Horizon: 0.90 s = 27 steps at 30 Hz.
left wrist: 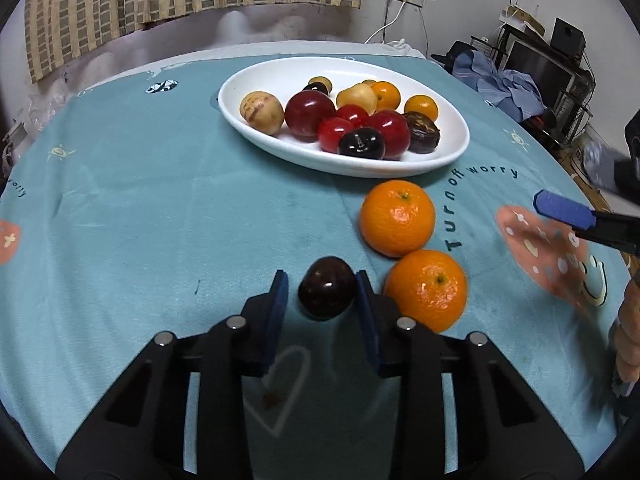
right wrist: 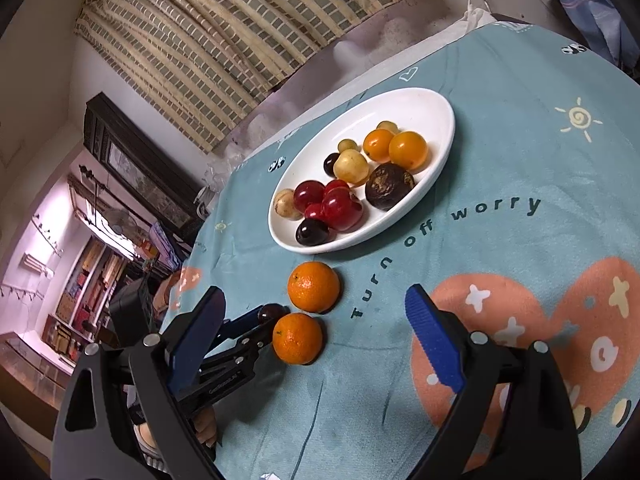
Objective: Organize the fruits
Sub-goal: 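Grasp another dark cherry with the left tool while the right tool grasps a tangerine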
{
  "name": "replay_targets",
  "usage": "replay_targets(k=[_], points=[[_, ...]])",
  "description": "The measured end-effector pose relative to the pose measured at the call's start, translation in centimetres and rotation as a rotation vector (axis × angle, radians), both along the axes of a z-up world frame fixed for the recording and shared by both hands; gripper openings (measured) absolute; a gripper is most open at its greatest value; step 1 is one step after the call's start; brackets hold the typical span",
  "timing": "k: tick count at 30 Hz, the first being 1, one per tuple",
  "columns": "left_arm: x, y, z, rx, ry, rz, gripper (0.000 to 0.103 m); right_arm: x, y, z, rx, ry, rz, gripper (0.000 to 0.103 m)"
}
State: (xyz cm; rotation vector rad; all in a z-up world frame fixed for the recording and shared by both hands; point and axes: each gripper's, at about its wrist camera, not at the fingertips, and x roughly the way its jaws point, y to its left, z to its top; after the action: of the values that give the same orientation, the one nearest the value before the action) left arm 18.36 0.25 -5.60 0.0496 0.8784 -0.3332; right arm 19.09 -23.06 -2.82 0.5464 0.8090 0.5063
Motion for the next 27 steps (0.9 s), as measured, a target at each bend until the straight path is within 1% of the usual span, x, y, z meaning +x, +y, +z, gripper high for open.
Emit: replay_targets(k=[2,4,7,11,12,13,15,18,20,21,24,26,27], points=[[0.1,0.0,0.0,-0.009,0.003,0.001,0.033,-0.1,0.4,0.0,-0.015,-0.009,0.010,0.092],[0.2,0.0,0.0,-0.015,0.003,0.001,0.029,-0.1,0.6,-0.1,-0.020,-0.010,0.022,0.092],[0.0,0.1,0.1,-0.016,0.000,0.004,0.028,0.1,0.8,-0.7,0.006,0.009,0.036,0.092],[-0.2,0.8,0.3,0.012,-0.011,0.033,0.028,0.1,1.2,-1.3,0.034,0.035,0.057,0.091],[-0.2,1.0,0.3,0.023,-0.016,0.047,0.028,0.0,1.5,-1.3,0.023,0.031,0.065,0.089],[-0.2,1.2,0.3,0.032,-0.020,0.058,0.028,-0.2,1.9,-1.2,0.000,0.021,0.077,0.085],[-0.1,1.8,0.4,0.042,-0.022,0.082,0.028,-0.7,3.1,-0.8,-0.072,-0.015,0.095,0.081],[0.2,2.6,0.4,0.044,-0.014,0.118,0.028,-1.5,6.0,-0.4,-0.262,-0.099,0.149,0.073],[0.4,3.1,0.3,0.031,-0.007,0.124,0.028,-2.1,8.4,-0.8,-0.379,-0.137,0.207,0.071],[0.4,3.1,0.3,0.032,-0.008,0.124,0.028,-2.2,9.2,-1.0,-0.410,-0.140,0.230,0.067],[0.4,2.9,0.2,0.042,-0.010,0.121,0.028,-2.3,11.1,-1.6,-0.492,-0.152,0.260,0.062],[0.4,2.9,0.2,0.036,-0.008,0.122,0.028,-2.3,11.6,-2.0,-0.549,-0.168,0.250,0.060],[0.4,2.9,0.1,0.036,-0.007,0.122,0.028,-2.1,11.7,-2.3,-0.569,-0.164,0.247,0.057]])
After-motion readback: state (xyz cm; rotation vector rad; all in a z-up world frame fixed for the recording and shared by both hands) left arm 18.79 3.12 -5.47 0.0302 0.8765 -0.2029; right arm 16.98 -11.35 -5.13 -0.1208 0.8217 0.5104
